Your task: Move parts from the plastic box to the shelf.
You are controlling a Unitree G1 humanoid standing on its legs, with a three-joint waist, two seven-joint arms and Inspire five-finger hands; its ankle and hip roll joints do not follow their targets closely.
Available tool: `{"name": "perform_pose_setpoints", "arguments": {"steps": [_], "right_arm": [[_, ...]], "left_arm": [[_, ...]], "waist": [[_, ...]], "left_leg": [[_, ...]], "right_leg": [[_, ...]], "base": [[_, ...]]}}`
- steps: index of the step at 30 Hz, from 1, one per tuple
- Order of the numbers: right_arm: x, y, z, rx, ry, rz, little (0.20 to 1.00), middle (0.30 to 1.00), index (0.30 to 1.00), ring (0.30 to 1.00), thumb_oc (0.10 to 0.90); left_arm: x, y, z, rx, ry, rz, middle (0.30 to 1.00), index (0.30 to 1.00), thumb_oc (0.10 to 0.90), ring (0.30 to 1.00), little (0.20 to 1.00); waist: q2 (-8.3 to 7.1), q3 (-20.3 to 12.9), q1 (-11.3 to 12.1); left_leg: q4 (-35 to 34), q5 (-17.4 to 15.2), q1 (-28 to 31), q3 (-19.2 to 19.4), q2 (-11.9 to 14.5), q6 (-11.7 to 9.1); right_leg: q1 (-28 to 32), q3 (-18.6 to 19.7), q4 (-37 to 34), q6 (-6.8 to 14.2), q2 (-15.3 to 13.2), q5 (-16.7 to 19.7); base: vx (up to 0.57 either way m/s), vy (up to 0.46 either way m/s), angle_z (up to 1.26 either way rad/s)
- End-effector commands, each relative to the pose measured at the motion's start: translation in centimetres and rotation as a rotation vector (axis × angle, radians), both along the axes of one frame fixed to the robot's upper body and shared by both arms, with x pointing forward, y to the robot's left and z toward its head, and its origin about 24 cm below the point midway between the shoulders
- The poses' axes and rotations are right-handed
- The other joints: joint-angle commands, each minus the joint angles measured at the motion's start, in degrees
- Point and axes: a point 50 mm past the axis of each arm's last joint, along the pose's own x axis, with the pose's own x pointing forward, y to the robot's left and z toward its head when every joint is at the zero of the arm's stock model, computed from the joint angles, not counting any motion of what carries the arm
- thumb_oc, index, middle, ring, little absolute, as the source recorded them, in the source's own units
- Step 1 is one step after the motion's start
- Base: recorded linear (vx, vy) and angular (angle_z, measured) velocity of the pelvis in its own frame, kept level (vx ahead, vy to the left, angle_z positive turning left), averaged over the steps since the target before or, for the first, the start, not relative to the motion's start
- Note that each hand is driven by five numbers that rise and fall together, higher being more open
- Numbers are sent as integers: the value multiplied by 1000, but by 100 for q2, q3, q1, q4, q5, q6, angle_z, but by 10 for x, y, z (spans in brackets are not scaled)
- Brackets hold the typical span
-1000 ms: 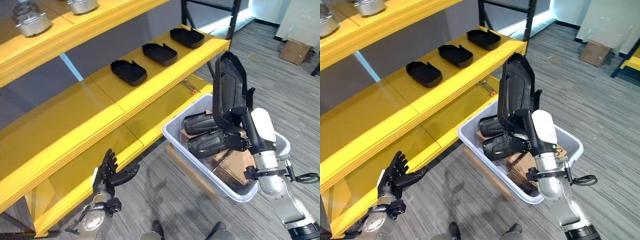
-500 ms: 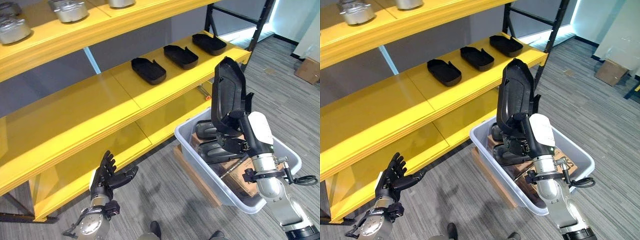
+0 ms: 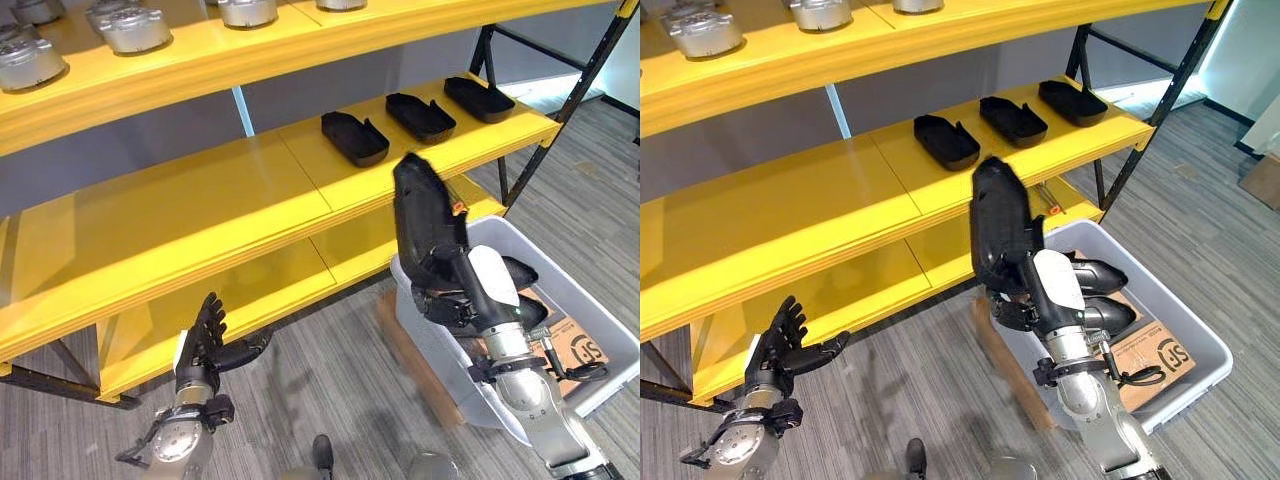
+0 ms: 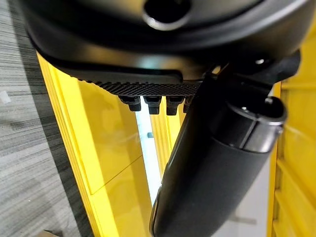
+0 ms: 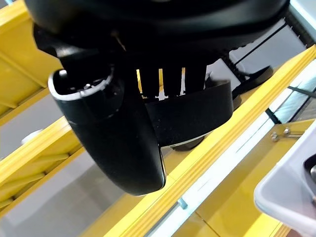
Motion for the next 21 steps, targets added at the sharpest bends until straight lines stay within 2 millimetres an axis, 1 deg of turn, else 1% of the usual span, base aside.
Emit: {"name": "perform_pose_setpoints", "arguments": {"steps": [1, 2, 3, 4, 5, 7, 10, 11, 14, 15, 21], "right_arm": [[7, 7, 77, 61, -421, 44, 300, 300, 300, 300, 400], [7, 7, 77, 61, -422, 44, 300, 300, 300, 300, 400], [7, 6, 77, 58, -426, 37, 300, 300, 300, 300, 400], [6, 5, 78, 55, -432, 39, 300, 300, 300, 300, 400], [6, 5, 78, 53, -430, 38, 300, 300, 300, 300, 400], [5, 2, 76, 57, -415, 31, 300, 300, 300, 300, 400], [4, 3, 75, 64, -409, 41, 300, 300, 300, 300, 400], [5, 5, 75, 69, -408, 51, 300, 300, 300, 300, 400], [6, 5, 76, 70, -409, 55, 300, 300, 300, 300, 400], [6, 5, 78, 72, -414, 59, 300, 300, 300, 300, 400], [6, 7, 81, 76, -421, 75, 300, 300, 300, 300, 400]], "left_arm": [[19, 5, 53, 106, -271, -52, 1000, 1000, 900, 1000, 1000], [19, 5, 53, 106, -272, -53, 1000, 1000, 900, 1000, 1000], [21, 2, 54, 106, -279, -64, 1000, 1000, 900, 1000, 1000], [22, 1, 54, 106, -280, -70, 1000, 1000, 900, 1000, 1000], [22, 0, 53, 103, -278, -74, 1000, 1000, 900, 1000, 1000], [20, -2, 50, 100, -267, -80, 1000, 1000, 900, 1000, 1000], [16, -1, 48, 87, -259, -64, 1000, 1000, 900, 1000, 1000], [15, -1, 47, 87, -256, -59, 1000, 1000, 900, 1000, 1000], [13, -1, 46, 78, -249, -50, 1000, 1000, 900, 1000, 1000], [12, 0, 45, 74, -245, -46, 1000, 1000, 900, 1000, 1000], [11, 0, 45, 71, -243, -40, 1000, 1000, 900, 1000, 1000]], "waist": [[-231, -167, -63], [-227, -164, -73], [-278, -168, -156], [-310, -182, -185], [-339, -200, -201], [-409, -307, -219], [-406, -432, -185], [-398, -458, -139], [-398, -517, -95], [-397, -561, -64], [-392, -622, -24]], "left_leg": [[-173, -783, 789, 321, -319, -151], [-159, -788, 781, 308, -315, -149], [-81, -861, 812, 180, -354, -160], [-23, -923, 839, 140, -379, -167], [6, -973, 868, 117, -403, -182], [56, -1079, 947, 75, -409, -205], [8, -1085, 1054, 52, -319, -231], [-1, -1088, 1077, 62, -279, -242], [-19, -1098, 1105, 65, -176, -304], [-44, -1098, 1122, 62, -99, -345], [-108, -1073, 1157, 28, 53, -423]], "right_leg": [[-483, 184, -220, 355, -295, 1035], [-461, 167, -255, 359, -295, 1054], [-474, 443, -568, 444, -233, 1192], [-445, 543, -728, 472, -196, 1239], [-420, 598, -802, 482, -165, 1265], [-117, 597, -1050, 474, -161, 1199], [20, 538, -1113, 492, -99, 1191], [56, 447, -1120, 484, -111, 1149], [151, 285, -1114, 481, -115, 1065], [208, 167, -1107, 465, -112, 982], [251, 48, -1008, 420, -18, 791]], "base": [[34, -43, 57], [67, -63, 57], [100, -60, 65], [135, -82, 91], [115, -70, 90], [126, -92, 64], [124, -114, 27], [89, -109, -6], [71, -120, 2], [56, -112, 7], [44, -96, 10]]}}
